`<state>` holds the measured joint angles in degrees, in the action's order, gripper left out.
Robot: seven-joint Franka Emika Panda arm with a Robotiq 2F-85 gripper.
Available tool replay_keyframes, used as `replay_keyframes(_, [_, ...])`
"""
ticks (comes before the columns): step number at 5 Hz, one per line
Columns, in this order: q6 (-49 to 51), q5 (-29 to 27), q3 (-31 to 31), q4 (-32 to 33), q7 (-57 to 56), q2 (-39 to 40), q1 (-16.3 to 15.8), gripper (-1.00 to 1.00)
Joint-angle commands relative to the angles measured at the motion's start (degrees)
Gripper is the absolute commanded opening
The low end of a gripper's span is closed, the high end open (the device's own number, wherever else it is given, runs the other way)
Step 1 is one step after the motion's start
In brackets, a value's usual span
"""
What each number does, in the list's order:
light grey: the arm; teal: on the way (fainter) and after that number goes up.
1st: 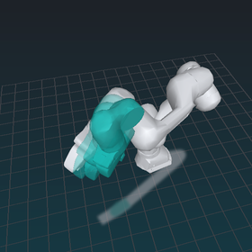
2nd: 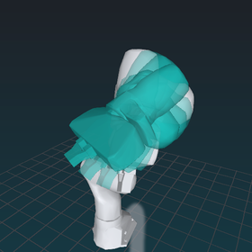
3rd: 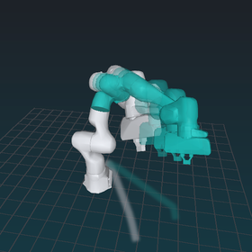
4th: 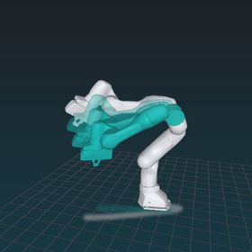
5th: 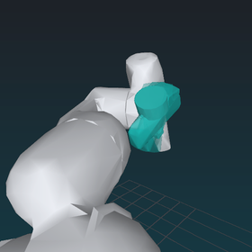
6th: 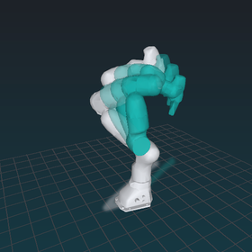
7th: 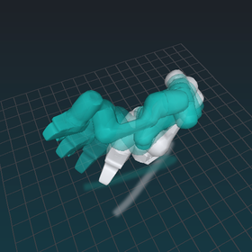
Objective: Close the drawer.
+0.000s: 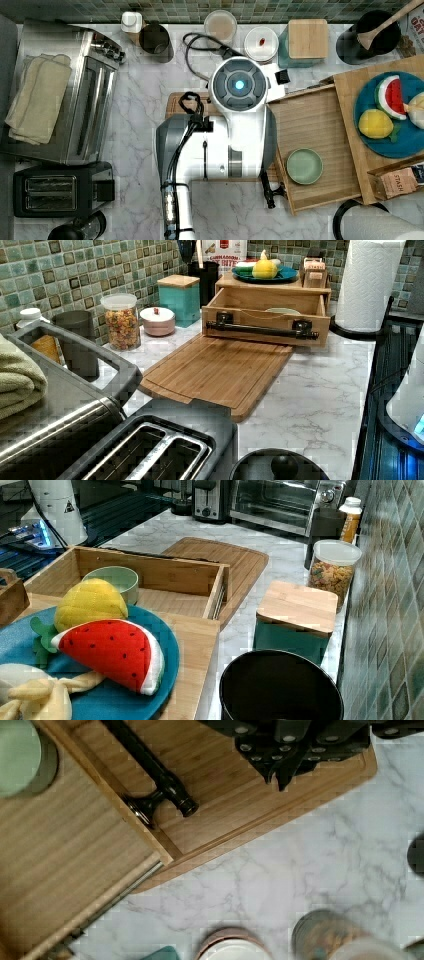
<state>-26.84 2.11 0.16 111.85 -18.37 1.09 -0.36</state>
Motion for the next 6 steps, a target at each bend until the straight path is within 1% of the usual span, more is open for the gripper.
replay_keyframes(1, [-8.5, 1.6, 3.7, 12.8, -19.1, -7.3, -5.1, -1.00])
replay_keyframes(2, [-15.5, 1.2, 3.3, 18.9, -26.4, -7.2, -3.7, -1.00])
replay_keyframes(3, [-19.8, 1.5, 2.6, 23.0, -32.8, -7.1, -2.8, -1.00])
replay_keyframes(4, [-24.9, 4.3, 2.4, 28.3, -33.5, -8.1, -2.4, -1.00])
replay_keyframes(5, [-27.6, 6.1, 2.2, 32.0, -31.9, -8.1, -2.2, -1.00])
replay_keyframes(6, [-28.6, 6.5, 1.6, 34.4, -33.7, -8.3, -1.6, -1.00])
